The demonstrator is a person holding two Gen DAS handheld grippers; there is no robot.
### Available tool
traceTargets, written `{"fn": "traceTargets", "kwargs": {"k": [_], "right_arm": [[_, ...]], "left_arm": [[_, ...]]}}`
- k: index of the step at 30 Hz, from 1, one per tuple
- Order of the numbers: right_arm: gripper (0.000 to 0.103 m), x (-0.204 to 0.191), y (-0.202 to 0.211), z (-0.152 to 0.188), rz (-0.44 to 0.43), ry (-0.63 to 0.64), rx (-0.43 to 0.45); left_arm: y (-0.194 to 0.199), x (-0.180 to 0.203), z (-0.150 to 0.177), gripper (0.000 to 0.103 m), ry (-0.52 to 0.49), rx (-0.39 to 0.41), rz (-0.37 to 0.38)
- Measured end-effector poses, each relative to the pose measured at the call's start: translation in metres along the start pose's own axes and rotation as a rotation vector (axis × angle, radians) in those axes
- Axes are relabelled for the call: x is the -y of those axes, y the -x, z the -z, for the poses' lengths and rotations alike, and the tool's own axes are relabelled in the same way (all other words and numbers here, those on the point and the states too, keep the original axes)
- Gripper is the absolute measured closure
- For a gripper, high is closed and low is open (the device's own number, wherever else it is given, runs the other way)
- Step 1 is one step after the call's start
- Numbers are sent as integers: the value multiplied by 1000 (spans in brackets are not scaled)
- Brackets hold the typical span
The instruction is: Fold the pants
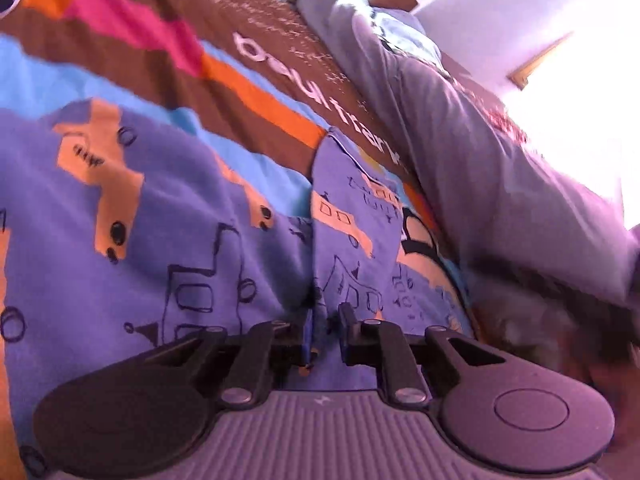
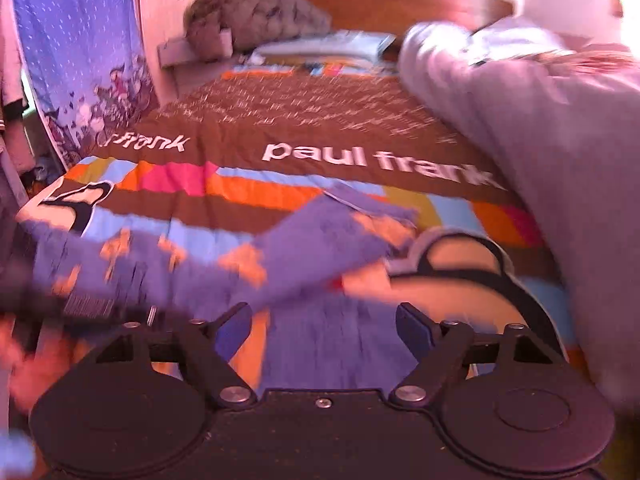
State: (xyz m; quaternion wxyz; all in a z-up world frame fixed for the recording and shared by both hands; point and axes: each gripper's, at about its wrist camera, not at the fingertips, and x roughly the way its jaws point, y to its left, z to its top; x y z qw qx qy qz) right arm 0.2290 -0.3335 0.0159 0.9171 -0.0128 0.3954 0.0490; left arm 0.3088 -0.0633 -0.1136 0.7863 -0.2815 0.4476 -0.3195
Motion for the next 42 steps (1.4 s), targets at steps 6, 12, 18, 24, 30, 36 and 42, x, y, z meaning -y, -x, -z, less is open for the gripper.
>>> {"fn": "traceTargets", "kwargs": {"k": [6,12,18,24,30,36,42], "right_arm": [[39,-15,-122,-89,28,-21,-186],[39,-35,-188,-116,132,-65,-234],[102,-52,-216,-108,226,36,-268],[103,-36,-168,-104,208,42,-133],[103,12,-60,-93,205,-120,45],[103,54,19,-24,174,-314,105],[103,86,20,69,167,-467,10]], "left_arm": [[-4,-1,-2,89,3,33,-3],[-10,-13,-11,89,67,23,37],[-12,-5,-13,97,37,24,8],[-4,10,-14,102,-48,51,-10],[11,50,-8,103,-250,107,-5],[12,81,22,103,-364,58,29],[2,106,60,103,-498,-30,-95]]}}
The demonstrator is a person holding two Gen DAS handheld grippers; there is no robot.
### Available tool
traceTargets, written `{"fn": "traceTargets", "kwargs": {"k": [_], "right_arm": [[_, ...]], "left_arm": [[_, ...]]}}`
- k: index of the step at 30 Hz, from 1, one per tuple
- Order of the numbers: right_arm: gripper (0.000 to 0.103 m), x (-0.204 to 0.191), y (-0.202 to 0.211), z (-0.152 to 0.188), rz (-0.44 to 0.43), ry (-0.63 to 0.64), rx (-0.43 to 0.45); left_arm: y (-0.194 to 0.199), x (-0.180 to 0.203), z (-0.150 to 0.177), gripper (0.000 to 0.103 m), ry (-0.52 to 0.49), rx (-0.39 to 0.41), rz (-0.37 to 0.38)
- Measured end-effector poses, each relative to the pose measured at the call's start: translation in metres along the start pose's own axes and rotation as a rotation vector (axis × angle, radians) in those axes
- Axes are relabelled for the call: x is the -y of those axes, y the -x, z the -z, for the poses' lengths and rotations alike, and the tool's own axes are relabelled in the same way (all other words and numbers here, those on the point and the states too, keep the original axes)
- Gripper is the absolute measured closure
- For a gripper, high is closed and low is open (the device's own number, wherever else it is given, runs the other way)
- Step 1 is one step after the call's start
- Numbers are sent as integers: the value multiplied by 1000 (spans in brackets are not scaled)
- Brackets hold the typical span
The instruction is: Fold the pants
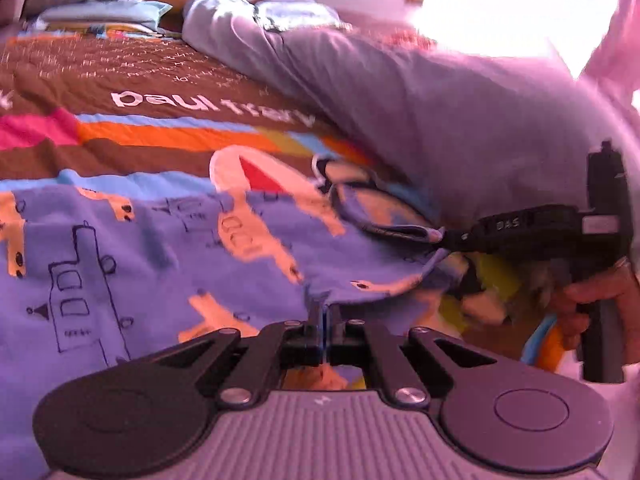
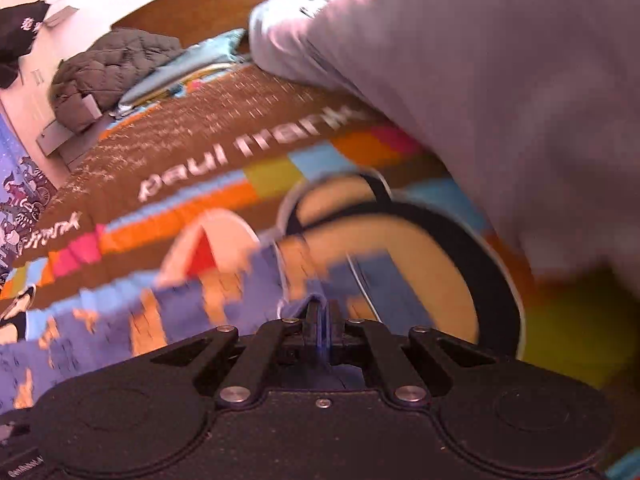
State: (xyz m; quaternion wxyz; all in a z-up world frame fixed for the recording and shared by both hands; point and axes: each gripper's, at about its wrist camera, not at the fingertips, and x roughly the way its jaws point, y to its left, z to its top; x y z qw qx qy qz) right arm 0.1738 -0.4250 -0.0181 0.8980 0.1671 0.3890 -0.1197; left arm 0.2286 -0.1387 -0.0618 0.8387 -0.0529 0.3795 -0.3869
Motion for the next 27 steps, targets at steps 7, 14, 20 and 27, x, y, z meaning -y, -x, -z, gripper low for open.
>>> {"fn": "traceTargets", "kwargs": {"k": [7,14,20,27], "right_arm": [[102,11,5,36,-58,64,16],[81,17,-4,33,-95,83,-112],[54,-2,18,41,-67,270,6],[57,-50,3,53,-105,582,52]], "left_arm": [[-4,-3,0,103,80,-33,-44],[-5,5,-9,102,106,-124,-107],[-9,17,-14,102,64,-169,-167],[-11,27,-17,103,49,-198,-211]]}}
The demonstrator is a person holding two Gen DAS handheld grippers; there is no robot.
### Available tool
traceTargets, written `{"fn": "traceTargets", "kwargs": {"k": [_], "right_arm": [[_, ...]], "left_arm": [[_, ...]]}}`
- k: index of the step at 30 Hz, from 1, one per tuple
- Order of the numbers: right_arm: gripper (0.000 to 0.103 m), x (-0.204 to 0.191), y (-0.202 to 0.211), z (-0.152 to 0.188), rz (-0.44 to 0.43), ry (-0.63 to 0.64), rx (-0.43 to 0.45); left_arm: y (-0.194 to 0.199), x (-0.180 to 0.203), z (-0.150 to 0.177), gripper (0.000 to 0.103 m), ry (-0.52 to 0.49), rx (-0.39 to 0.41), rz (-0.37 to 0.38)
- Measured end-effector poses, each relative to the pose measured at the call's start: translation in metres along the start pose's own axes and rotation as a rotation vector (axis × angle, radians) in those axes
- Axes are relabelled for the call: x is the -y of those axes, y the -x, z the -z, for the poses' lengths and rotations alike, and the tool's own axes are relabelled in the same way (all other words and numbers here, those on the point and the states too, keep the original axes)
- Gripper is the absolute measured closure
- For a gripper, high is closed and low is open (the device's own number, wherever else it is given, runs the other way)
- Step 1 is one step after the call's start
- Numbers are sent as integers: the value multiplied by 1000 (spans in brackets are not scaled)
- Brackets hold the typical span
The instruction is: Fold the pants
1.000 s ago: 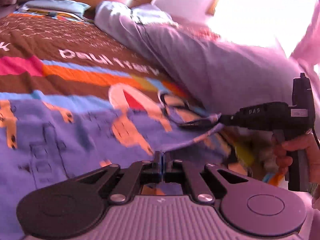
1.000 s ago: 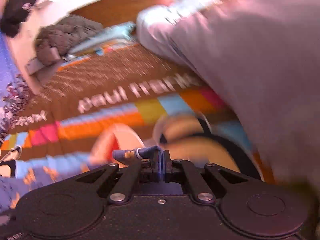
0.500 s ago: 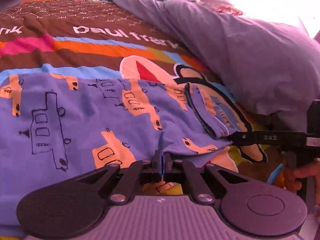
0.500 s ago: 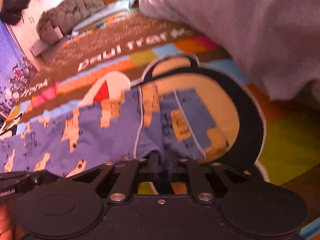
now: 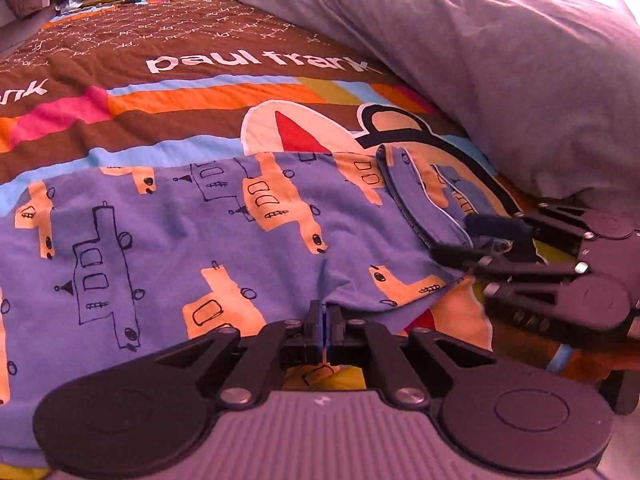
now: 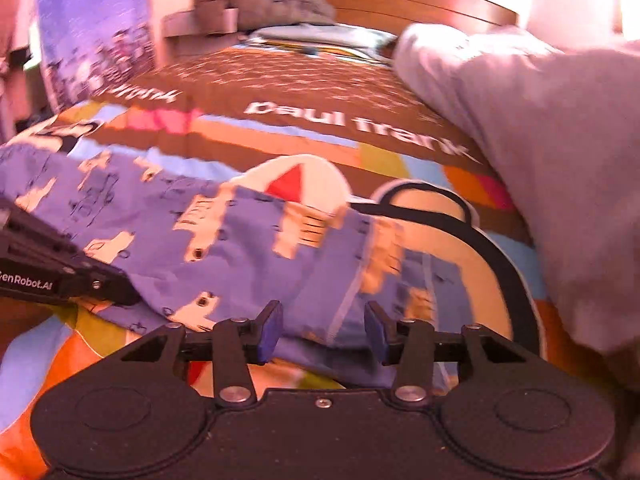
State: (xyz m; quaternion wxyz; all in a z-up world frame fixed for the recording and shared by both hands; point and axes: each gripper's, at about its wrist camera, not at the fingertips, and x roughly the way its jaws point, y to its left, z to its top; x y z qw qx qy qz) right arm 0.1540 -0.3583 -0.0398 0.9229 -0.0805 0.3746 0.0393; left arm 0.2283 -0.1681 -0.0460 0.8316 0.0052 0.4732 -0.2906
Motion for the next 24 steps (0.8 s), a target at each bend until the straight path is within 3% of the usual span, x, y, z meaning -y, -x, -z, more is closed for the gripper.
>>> {"fn": "traceTargets", "kwargs": {"k": [3,7,13,16,20,24], "right_arm": [[62,-12,-11,3,-1,72,-30],[90,-11,-18,3,18,55,-49],[92,38,7,6,22,-185,51],[93,80,20,18,56,-377,87],[95,121,20,43,37,-593,43],[95,135,15,57,5,-675,7]], "left_arm": [[0,5,-2,103,-18,-9,-19],[3,11,-3,103,-18,-16,-44],[21,25,-2,103,-62,-31,-93],[22,33,1,103,-101,-51,-102],[12,40,6,103,-155,-100,-129],[11,37,-1,99,-146,-152,-89]]}}
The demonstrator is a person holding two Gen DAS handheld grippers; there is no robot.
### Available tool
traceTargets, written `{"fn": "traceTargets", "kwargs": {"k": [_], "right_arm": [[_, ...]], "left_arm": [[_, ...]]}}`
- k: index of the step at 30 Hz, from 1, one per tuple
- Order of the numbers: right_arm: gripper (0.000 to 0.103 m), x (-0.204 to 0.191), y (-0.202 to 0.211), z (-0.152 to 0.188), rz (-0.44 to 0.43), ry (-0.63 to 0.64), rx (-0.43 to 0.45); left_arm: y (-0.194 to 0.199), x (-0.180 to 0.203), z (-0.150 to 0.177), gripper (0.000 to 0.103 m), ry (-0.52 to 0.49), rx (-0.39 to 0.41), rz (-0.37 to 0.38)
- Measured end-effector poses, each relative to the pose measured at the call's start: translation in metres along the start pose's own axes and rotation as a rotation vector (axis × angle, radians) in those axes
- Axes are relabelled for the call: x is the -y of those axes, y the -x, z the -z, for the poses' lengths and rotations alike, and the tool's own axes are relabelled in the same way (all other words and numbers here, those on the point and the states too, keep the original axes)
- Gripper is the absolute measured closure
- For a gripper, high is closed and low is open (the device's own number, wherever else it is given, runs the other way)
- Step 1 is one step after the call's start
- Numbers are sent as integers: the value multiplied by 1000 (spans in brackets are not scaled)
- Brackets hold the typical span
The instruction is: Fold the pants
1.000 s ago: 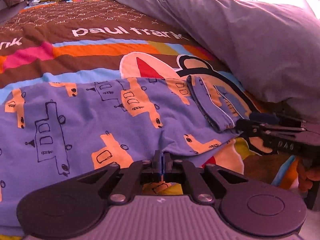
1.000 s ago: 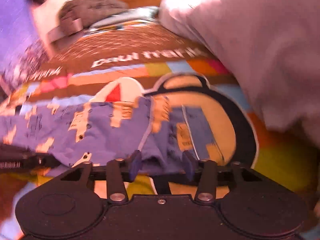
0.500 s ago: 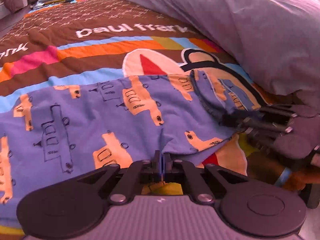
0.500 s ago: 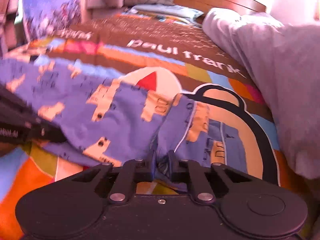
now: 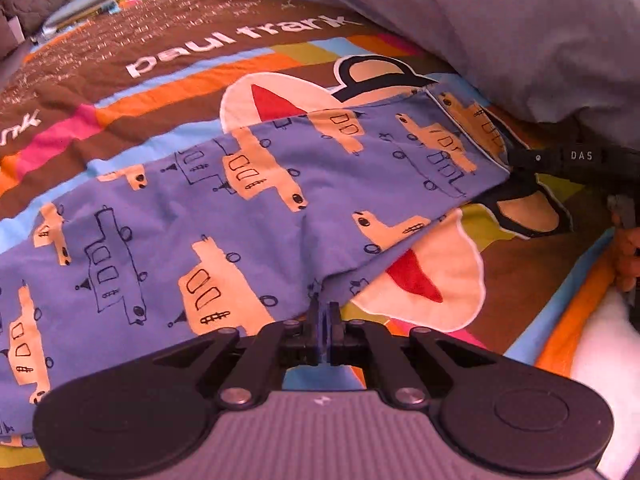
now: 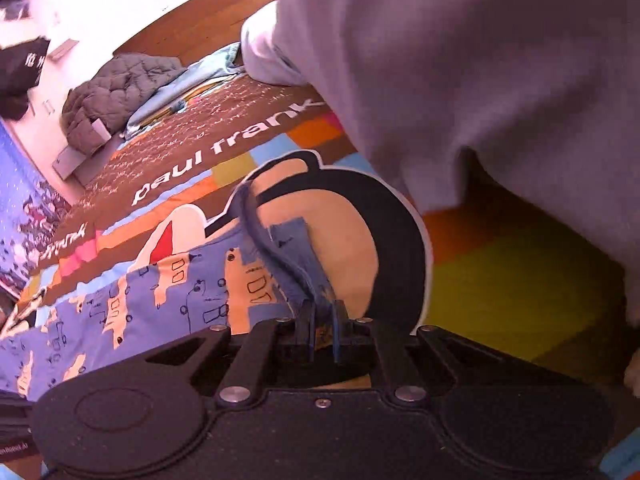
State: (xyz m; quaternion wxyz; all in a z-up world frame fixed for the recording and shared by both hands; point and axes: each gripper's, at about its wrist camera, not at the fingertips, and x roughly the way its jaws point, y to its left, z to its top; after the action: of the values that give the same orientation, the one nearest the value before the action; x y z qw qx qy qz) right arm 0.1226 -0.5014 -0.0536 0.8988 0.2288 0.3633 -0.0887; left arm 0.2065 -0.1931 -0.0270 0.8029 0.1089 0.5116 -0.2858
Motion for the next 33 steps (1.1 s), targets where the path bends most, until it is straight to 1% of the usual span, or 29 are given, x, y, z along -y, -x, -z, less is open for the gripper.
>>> {"fn": "traceTargets", "kwargs": {"k": [2,4,6,8,9,10,14,15,17,18,19,20,21,22,26,28,29,31,33], "right_arm": [[95,6,2,0,-8,-36,3],[88,12,1,0,-16,-71,-6],[83,14,1,1,-24,-84,-10],[79,16,1,0,-37,-89,-6],[74,17,1,0,-48,-93,-6],[70,18,1,0,-60,-99,-6],[65,22,-1,0,-83,-119,-26],[64,23,-3,0,-86,-123,-35],[65,22,-5,0,-87,-126,-43],[70,23,-6,0,-92,-127,-47],[83,23,-6,0,-95,-129,-49],[85,23,-8,0,-98,-130,-54],[86,23,-9,-1,-90,-129,-53],[87,22,-9,-1,-85,-129,-53],[86,21,-10,-1,-62,-130,-57],[78,21,-7,0,-52,-131,-43],[76,20,-5,0,-48,-133,-32],[71,19,1,0,-32,-128,3],[70,17,4,-1,-28,-110,25]], "left_arm": [[3,-6,-8,95,36,3,22],[5,-6,-24,88,64,21,11],[2,-2,-43,78,73,44,-9],[-5,5,-66,69,75,78,-5],[-10,9,-79,63,71,94,3],[-16,15,-91,61,66,107,10],[-50,36,-136,61,38,123,22],[-60,42,-145,60,24,119,14],[-83,52,-158,60,-7,100,-32],[-93,55,-160,60,-17,87,-58],[-105,57,-161,60,-27,70,-85],[-116,58,-159,60,-27,51,-117],[-123,57,-156,60,-20,55,-139],[-123,56,-153,59,-23,79,-143],[-109,51,-144,59,-11,102,-161],[-93,43,-139,58,-2,113,-155],[-85,38,-135,57,12,121,-147],[-67,23,-124,49,44,127,-131],[-53,6,-107,46,69,125,-147]]}}
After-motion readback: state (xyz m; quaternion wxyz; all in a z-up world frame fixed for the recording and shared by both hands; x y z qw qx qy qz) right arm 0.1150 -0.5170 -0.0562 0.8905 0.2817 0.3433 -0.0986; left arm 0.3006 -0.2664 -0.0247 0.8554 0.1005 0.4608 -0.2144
